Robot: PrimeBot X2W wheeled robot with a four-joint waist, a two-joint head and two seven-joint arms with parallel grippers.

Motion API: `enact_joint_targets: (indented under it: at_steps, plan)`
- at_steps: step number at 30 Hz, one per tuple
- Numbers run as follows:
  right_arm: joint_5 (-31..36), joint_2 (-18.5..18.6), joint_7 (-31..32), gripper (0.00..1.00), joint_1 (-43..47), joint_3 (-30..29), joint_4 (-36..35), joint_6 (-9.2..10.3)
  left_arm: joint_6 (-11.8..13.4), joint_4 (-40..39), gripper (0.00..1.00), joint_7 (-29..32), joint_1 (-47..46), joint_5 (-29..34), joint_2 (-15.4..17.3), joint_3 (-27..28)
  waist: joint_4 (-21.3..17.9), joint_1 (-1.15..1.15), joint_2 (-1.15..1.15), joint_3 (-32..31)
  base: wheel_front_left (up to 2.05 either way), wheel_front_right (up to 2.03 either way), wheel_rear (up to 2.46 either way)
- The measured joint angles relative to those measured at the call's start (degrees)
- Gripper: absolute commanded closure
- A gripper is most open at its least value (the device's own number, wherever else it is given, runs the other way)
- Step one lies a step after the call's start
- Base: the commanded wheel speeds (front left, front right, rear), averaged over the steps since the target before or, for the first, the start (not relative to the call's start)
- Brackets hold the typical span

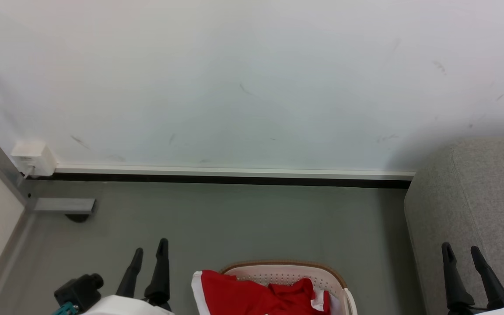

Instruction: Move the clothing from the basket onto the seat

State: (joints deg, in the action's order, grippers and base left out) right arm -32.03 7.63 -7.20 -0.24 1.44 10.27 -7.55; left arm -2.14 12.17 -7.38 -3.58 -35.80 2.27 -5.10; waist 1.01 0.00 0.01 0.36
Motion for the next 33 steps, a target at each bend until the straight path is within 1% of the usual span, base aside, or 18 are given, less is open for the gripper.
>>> enact_joint_targets:
  at_steps: [8,10,13,16,18,29,33]
  plan:
    - [2.8,0.4,-1.3,0.0,0.1,0.9,0.3,-0.01,0.2,-0.2,0.0,-1.2,0.1,6.3,0.0,-1.2,0.1,0.0,0.0,0.0,0.0,0.0,0.0]
    - [3.0,0.6,-1.5,0.0,0.2,0.9,0.3,-0.01,0.2,-0.2,0.0,-1.3,0.1,6.9,0.0,-1.3,0.2,0.0,0.0,0.0,0.0,0.0,0.0]
    - [4.5,1.2,-2.0,0.0,0.4,1.0,0.4,-0.01,0.7,-0.1,0.0,-1.8,0.1,9.9,0.1,-1.8,0.4,0.0,0.0,-0.1,0.0,0.0,0.0]
    - [5.4,1.4,-2.3,0.0,0.4,1.1,0.4,0.0,0.7,-0.1,0.0,-1.9,0.1,11.1,0.1,-1.9,0.4,0.0,0.0,-0.1,0.0,0.0,0.0]
    - [6.8,1.4,-2.7,0.0,0.4,1.2,0.4,-0.01,1.0,-0.1,0.0,-2.4,0.1,13.1,0.1,-2.1,0.4,0.0,0.0,-0.1,0.0,0.0,0.0]
    - [10.7,1.6,-4.0,0.0,1.0,1.4,0.3,-0.01,0.9,0.4,0.0,-3.8,0.2,18.5,0.2,-2.6,0.3,0.0,0.0,0.0,0.0,0.0,0.0]
    - [11.5,1.6,-4.5,0.0,1.3,0.5,0.4,0.0,0.9,0.5,0.0,-4.3,0.2,20.8,0.3,-2.8,0.3,0.0,0.0,0.1,0.0,0.0,0.0]
